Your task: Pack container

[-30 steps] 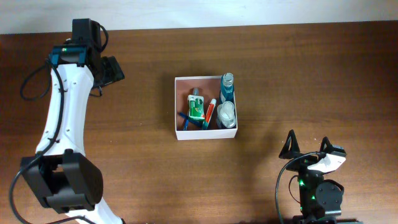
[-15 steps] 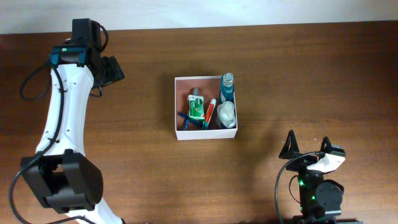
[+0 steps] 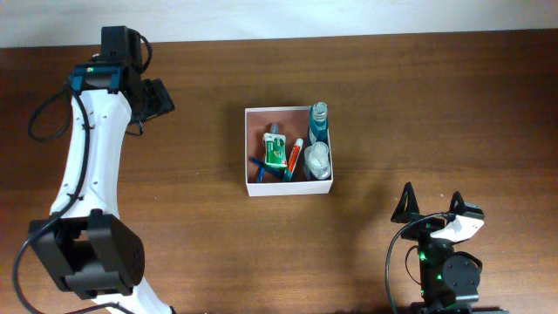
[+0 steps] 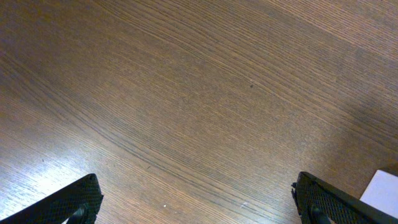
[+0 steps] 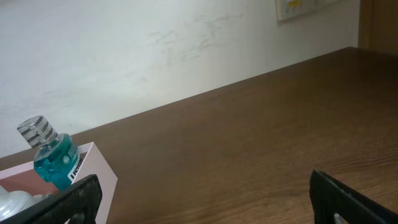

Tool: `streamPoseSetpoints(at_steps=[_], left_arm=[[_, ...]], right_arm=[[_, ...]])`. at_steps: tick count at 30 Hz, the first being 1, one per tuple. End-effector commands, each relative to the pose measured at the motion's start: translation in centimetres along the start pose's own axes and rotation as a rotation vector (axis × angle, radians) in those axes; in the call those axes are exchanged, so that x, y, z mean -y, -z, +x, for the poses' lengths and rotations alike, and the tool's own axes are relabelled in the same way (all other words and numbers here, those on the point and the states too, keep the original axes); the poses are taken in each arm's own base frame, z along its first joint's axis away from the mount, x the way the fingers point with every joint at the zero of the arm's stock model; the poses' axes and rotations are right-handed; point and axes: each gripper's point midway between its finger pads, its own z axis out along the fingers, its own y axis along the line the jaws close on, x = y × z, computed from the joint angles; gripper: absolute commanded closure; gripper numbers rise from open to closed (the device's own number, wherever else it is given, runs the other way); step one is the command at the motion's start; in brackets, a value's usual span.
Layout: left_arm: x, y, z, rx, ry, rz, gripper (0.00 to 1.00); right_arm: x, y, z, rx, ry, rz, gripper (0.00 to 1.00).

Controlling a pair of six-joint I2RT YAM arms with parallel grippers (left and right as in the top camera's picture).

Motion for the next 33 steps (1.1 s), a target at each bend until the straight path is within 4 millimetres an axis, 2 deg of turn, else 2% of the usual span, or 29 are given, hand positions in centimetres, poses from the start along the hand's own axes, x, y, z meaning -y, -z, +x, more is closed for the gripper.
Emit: streamPoseSetpoints(at_steps=[1, 7, 11, 13, 14, 16, 19, 22, 27, 29, 33], left_arm=[[-0.3, 0.4, -0.4, 0.017, 0.001, -0.009, 0.01], [-0.5, 0.5, -0.1, 0.014, 0.0, -0.01, 0.01], [-0.9, 3.4, -0.8, 0.079, 0.016, 0.017, 0.01], [-1.3, 5.5, -1.2, 0.123, 0.028, 0.036, 0.0], [-1.8, 7.3, -1.2, 0.162, 0.039, 0.051, 0.01], [-2.4, 9.1, -0.8, 0.195, 0.048, 0.065, 0.01], [-3.8, 11.3, 1.1, 0.226, 0.057, 0.078, 0.01], [-5.3, 11.7, 4.4, 0.217, 0.054, 0.074, 0.01], [-8.5, 9.9, 11.3, 0.224, 0.057, 0.028, 0.01], [-8.8, 9.0, 12.8, 0.284, 0.076, 0.053, 0.01], [-9.0, 7.2, 14.4, 0.483, 0.136, 0.136, 0.0]], right_arm=[[0.0, 0.0, 0.3, -0.006, 0.012, -0.002, 0.02], [0.0, 0.0, 0.3, -0.006, 0.012, -0.002, 0.02], [0.0, 0.0, 0.3, -0.006, 0.012, -0.002, 0.02], [0.0, 0.0, 0.3, -0.006, 0.012, -0.002, 0.02], [0.0, 0.0, 0.3, -0.006, 0.012, -0.002, 0.02], [0.0, 0.0, 0.3, -0.006, 0.012, -0.002, 0.02], [0.0, 0.0, 0.3, -0.006, 0.012, -0.002, 0.02], [0.0, 0.0, 0.3, -0.006, 0.012, -0.002, 0.02], [0.0, 0.0, 0.3, -0.006, 0.012, -0.002, 0.02], [0.0, 0.0, 0.3, -0.006, 0.012, -0.002, 0.02], [0.0, 0.0, 0.3, -0.006, 0.012, -0.002, 0.02]])
